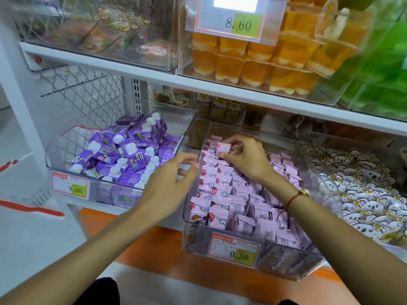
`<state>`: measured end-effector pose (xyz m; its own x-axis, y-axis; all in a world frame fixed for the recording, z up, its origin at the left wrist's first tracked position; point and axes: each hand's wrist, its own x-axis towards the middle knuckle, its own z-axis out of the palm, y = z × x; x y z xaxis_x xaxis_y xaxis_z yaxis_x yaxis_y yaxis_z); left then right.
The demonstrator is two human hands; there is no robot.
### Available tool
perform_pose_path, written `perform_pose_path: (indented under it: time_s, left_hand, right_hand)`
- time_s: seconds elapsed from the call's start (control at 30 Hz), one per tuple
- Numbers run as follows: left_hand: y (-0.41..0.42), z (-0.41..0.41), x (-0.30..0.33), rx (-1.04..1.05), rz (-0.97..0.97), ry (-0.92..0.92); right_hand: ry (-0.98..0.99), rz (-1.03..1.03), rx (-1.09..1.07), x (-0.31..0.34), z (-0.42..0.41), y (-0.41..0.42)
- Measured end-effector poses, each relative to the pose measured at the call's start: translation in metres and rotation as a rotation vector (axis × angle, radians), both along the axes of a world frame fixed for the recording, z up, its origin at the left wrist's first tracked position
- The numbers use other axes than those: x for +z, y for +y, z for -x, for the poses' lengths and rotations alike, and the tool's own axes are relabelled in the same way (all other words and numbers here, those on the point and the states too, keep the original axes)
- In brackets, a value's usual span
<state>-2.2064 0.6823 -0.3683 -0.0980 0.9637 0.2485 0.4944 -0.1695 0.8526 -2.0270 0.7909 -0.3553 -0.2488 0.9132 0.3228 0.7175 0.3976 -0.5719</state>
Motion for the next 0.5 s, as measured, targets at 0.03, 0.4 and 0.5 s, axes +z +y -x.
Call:
perform_pose_path:
  time_s: [0.03,0.4,0.5]
  left_hand:
    - [0.000,0.000,0.000,0.000,-0.002,0.001]
    - [0.000,0.001,-0.002,-0.010,0.017,-0.014]
    - [-0.001,0.000,-0.003,-0.010,0.015,-0.012]
  right_hand:
    - [-0.053,0.015,0.018,-0.003,-0.001,0.001]
    - [-0.348,-0.108,0.122,-0.011,-0.013,0.003]
    - [-0.133,-0.240,-0.093,-0.003,-0.014,0.014]
